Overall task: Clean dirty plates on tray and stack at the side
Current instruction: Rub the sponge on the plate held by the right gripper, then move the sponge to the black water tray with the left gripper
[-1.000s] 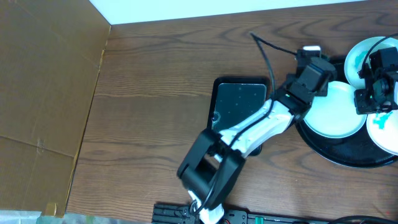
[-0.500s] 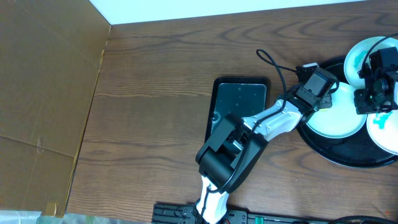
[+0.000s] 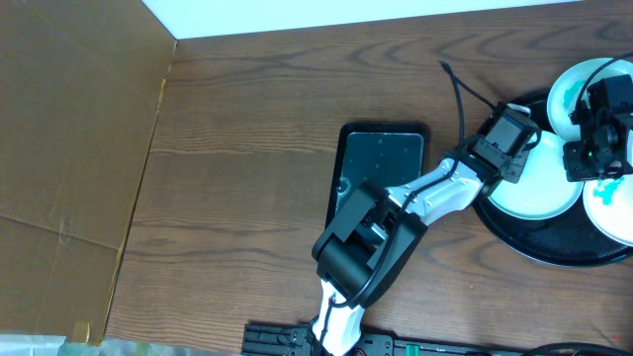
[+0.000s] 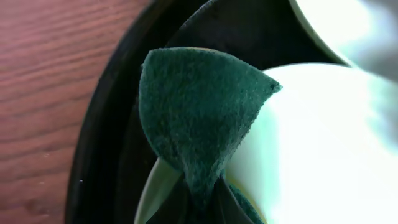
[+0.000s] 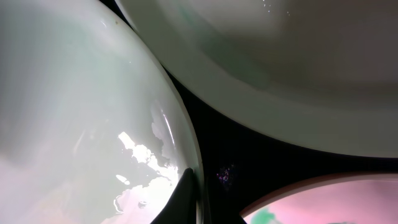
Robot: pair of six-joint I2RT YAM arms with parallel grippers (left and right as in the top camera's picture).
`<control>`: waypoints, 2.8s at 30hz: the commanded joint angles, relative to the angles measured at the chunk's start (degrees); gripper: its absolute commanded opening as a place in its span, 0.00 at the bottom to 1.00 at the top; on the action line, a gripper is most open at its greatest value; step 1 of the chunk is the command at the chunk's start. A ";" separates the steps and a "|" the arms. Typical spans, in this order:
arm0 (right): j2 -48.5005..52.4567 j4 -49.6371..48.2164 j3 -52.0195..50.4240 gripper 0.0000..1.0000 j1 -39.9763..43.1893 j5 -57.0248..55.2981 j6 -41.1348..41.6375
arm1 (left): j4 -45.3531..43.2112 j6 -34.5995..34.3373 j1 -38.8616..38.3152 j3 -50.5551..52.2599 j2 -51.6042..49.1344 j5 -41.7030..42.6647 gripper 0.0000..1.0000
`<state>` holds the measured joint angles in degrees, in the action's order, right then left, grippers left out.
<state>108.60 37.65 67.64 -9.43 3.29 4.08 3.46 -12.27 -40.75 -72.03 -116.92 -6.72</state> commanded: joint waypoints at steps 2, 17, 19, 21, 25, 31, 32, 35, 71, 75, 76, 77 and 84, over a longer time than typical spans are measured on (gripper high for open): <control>0.81 -0.13 -1.18 0.01 0.35 -1.31 -1.42 | 2.75 5.68 0.28 0.35 2.14 -6.01 0.07; 0.81 -0.22 -1.18 0.01 0.35 -1.31 -1.57 | -2.69 -1.42 -0.55 0.37 0.98 2.32 0.07; 0.81 -0.22 -1.18 0.01 0.35 -1.31 -1.57 | -3.96 -3.23 -0.59 0.37 -0.02 2.34 0.07; 0.81 -0.22 -1.18 0.01 0.35 -1.31 -1.57 | -5.16 -3.52 -0.59 0.37 -0.94 2.34 0.07; 0.81 -0.22 -1.18 0.01 0.35 -1.31 -1.57 | -5.99 -3.45 -0.57 0.37 -2.12 2.14 0.07; 0.81 -0.17 -1.18 0.01 0.35 -1.31 -1.57 | -4.15 -1.25 -0.31 0.35 -2.32 1.07 0.07; 0.81 -0.15 -1.18 0.01 0.35 -1.31 -1.57 | -3.39 -0.26 -0.31 0.35 -2.23 1.09 0.07; 0.81 -0.17 -1.18 0.01 0.35 -1.31 -1.57 | 0.31 2.08 -0.31 0.35 -1.90 0.94 0.07; 0.81 -0.61 -1.18 0.01 0.35 -1.31 -1.57 | 14.51 -14.80 -3.04 1.05 3.43 -7.82 0.07; 0.81 -0.61 -1.18 0.01 0.35 -1.31 -1.57 | 14.29 -12.26 0.00 1.53 3.43 -12.13 0.07; 0.81 -0.63 -1.18 0.01 0.35 -1.31 -1.57 | 13.99 -11.15 0.63 1.53 3.43 -12.70 0.07; 0.81 -0.63 -1.18 0.01 0.35 -1.31 -1.57 | 13.33 -9.84 1.22 1.53 3.48 -13.00 0.07; 0.79 -0.63 -1.16 0.01 0.33 -1.29 -1.57 | 7.39 -8.98 2.10 0.79 7.56 -12.83 0.07</control>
<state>108.60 36.73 67.48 -9.45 5.74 2.63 11.94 -22.55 -40.60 -71.83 -113.47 -12.75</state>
